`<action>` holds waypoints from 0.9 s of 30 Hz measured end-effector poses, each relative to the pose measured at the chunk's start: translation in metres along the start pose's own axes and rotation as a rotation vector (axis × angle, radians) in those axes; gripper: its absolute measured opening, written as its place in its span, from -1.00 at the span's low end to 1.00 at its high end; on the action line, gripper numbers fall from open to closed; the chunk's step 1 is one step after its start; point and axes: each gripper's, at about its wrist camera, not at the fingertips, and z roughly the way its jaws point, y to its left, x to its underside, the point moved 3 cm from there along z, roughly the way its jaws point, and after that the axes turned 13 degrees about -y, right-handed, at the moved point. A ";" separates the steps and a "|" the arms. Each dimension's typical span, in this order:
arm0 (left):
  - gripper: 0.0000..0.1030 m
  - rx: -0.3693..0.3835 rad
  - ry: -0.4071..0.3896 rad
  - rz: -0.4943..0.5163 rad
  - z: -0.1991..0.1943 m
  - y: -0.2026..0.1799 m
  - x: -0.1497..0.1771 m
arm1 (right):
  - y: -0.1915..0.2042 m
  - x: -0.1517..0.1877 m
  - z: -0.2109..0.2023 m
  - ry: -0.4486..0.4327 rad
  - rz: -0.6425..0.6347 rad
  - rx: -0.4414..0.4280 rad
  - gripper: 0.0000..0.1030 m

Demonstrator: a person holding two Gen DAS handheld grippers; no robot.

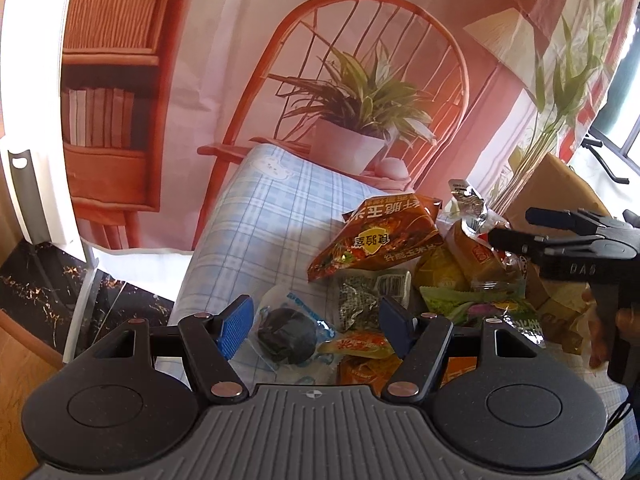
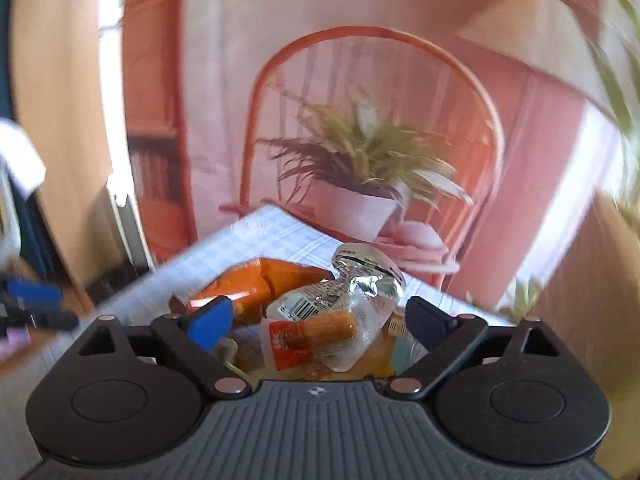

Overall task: Organize snacks
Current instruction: 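Bring the left tool back over the pile toward the black wrapped candy, then grasp the black wrapped candy with the left tool while the right tool grasps the sausage packet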

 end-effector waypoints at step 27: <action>0.39 -0.007 0.067 0.011 0.028 -0.002 0.012 | -0.012 0.012 -0.017 -0.013 0.072 -0.055 0.42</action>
